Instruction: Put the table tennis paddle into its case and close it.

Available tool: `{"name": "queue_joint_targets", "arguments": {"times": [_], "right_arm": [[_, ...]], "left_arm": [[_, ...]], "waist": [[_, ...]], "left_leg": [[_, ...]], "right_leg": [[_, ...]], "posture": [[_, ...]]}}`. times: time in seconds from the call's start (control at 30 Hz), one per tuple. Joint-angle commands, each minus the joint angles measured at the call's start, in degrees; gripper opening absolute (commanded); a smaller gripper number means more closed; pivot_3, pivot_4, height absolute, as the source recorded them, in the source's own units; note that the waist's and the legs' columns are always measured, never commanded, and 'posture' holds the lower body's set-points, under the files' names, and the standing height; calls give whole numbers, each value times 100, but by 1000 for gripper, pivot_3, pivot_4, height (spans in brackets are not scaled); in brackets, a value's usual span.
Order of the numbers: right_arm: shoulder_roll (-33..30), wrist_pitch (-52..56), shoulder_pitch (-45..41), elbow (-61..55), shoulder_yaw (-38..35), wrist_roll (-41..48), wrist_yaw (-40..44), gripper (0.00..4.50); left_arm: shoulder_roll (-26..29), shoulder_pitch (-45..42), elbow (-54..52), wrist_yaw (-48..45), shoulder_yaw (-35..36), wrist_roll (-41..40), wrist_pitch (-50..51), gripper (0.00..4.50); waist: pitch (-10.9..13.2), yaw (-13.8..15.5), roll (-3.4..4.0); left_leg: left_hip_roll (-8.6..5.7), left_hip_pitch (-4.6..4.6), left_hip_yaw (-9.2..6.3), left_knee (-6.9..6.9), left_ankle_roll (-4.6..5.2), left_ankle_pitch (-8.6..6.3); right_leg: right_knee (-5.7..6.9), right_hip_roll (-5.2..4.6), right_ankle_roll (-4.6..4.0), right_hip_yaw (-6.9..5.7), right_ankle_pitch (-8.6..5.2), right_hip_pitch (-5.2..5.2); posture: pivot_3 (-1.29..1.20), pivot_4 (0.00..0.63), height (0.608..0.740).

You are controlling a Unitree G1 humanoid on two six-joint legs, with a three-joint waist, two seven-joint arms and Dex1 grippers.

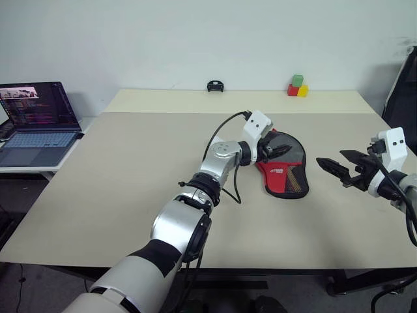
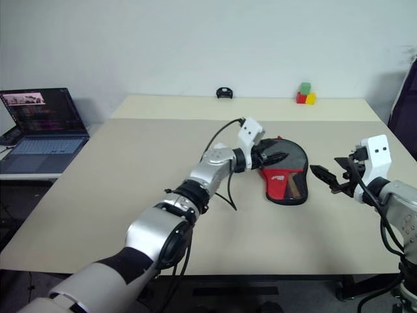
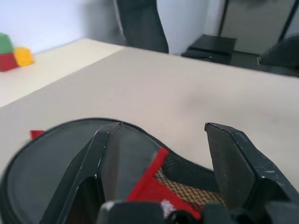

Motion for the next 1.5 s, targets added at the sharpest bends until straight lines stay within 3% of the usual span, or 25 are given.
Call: {"name": "queue_joint_targets", "arguments": {"times": [0.03, 0.23, 0.43, 0.63, 1.0, 1.5], "right_arm": [[96, -90, -136, 257, 72, 71, -33, 4333], [211, -241, -695, 1415, 670, -144, 115, 4424], [259, -1027, -1439, 3089, 1560, -896, 449, 4424], [474, -2098, -2049, 4795, 2143, -1663, 689, 4424], [658, -3162, -2883, 6833, 2266, -2352, 830, 4424], [883, -2937, -2846, 7164, 2258, -2525, 1095, 4424]], "left_arm": [[282, 100, -420, -259, 120, -73, -199, 3064], [1047, 1210, -2075, -794, 142, -253, 328, 3064], [1778, 2757, -4595, -586, 222, -475, 1565, 3064], [2130, 3389, -6000, -282, 275, -673, 2372, 3064], [2337, 3369, -6316, -105, 241, -819, 2672, 3064], [2478, 3266, -6251, -145, 139, -946, 2649, 3064]], "waist": [[0, -7, 0], [-2, -74, 3], [-2, -71, 4], [-2, 3, 4], [-2, -47, 3], [-4, -59, 2]], "left_leg": [[0, 0, 0, 0, 0, 0], [1, 2, 1, -1, 0, 1], [10, 1, 1, 2, -1, 2], [6, -7, -6, 13, -1, 2], [5, 1, -3, 14, -3, 3], [9, 1, -2, 13, -3, 3]], "right_leg": [[0, 0, 0, 0, 0, 0], [0, -5, -1, 5, 1, 0], [0, -5, -2, 6, 1, -2], [-2, -10, -2, 3, 2, 1], [2, -10, -4, -2, 2, 6], [1, -10, -4, 0, 2, 7]], "posture": [[0, 150, 740], [0, 150, 740], [0, 150, 740], [0, 150, 740], [0, 150, 740], [0, 150, 740]]}}
